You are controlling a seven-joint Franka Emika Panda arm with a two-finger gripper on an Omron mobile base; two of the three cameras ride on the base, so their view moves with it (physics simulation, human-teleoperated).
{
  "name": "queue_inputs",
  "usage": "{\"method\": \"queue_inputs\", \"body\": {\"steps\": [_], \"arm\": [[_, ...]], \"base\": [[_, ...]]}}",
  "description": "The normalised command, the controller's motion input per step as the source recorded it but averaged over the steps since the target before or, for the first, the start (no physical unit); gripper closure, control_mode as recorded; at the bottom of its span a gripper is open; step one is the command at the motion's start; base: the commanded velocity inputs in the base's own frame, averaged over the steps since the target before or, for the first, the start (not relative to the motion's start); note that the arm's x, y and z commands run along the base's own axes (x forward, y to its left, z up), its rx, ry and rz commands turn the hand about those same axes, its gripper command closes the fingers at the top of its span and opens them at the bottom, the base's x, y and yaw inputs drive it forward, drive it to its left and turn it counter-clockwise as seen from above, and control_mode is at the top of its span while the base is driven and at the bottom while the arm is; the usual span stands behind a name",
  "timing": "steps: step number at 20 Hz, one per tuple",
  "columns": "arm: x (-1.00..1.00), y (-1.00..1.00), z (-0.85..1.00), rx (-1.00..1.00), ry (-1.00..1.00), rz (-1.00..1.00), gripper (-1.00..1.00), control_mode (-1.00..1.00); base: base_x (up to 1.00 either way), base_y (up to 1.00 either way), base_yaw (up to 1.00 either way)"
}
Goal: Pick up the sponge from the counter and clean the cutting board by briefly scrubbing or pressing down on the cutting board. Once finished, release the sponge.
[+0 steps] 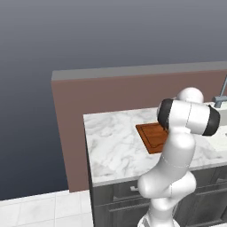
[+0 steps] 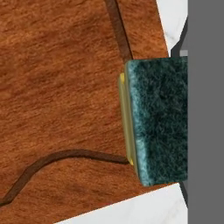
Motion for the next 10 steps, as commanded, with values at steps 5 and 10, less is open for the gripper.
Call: {"method": "queue_inputs", "body": {"steps": [5,10], "arm": [[0.00,0.00,0.00,0.12,0.06,0.09,1.00,-1.00],[0.00,0.02,-0.08,0.03,0.00,0.06,1.00,-1.00]], "base": [[0.00,0.00,0.00],[0.00,0.00,0.00]]}}
